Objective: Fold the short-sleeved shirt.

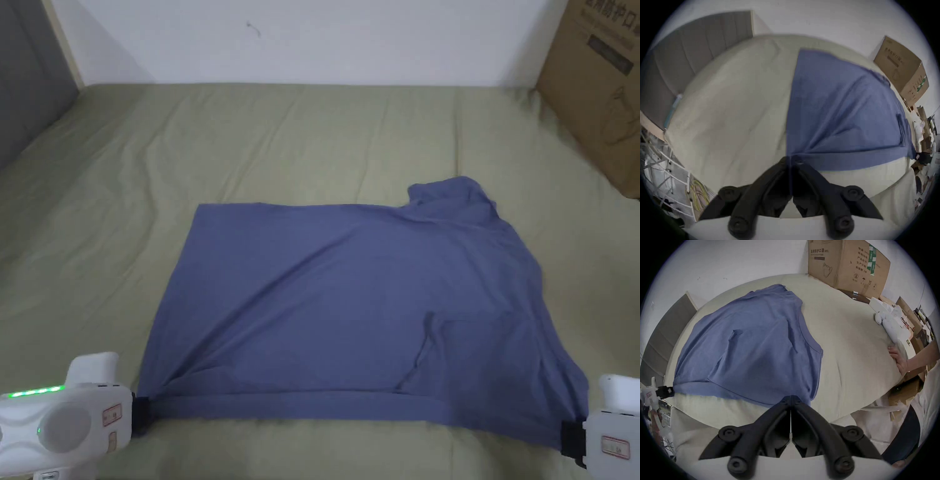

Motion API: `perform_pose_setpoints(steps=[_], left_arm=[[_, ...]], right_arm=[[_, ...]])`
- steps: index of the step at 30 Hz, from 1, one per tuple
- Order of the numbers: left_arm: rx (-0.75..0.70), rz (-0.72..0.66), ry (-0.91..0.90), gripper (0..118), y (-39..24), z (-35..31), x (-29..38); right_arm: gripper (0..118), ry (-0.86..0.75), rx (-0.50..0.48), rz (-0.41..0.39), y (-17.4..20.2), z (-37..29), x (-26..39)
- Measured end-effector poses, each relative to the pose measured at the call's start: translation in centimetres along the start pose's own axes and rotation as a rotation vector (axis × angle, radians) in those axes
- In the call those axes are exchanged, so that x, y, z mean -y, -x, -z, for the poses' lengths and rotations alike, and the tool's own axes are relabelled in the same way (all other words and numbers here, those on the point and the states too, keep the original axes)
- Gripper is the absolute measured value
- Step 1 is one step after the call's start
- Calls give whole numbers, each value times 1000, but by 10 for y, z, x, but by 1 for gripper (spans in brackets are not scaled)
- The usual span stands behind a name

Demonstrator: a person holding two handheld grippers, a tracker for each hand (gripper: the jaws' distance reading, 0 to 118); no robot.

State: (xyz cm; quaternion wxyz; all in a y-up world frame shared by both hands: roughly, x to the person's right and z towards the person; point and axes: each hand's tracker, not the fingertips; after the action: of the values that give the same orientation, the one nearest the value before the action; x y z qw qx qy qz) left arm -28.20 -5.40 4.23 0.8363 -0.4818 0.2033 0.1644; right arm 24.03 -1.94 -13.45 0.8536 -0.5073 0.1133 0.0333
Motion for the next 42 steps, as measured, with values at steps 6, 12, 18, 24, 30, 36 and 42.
perform_pose_setpoints(steps=[6,12,18,24,30,36,42], left_arm=[[5,14,-69,2,-3,-38,-6],[-2,26,-70,2,-16,-46,-3],[2,17,-63,2,-12,-48,-3],[-8,53,-75,2,-16,-58,-12],[6,66,-101,2,-13,-63,-33],[17,67,-110,2,-8,-54,-71],[0,215,-46,2,-23,0,-129]], right_arm=[[0,-16,-20,23,-7,-3,-1],[71,-11,-46,-23,-9,11,-17],[1,74,-5,-39,-12,29,-17],[1,34,-13,-4,-11,11,-36],[1,-22,-34,-14,-6,-2,-60],[1,-85,-41,64,-19,2,-110],[1,-44,7,36,-4,43,-158]])
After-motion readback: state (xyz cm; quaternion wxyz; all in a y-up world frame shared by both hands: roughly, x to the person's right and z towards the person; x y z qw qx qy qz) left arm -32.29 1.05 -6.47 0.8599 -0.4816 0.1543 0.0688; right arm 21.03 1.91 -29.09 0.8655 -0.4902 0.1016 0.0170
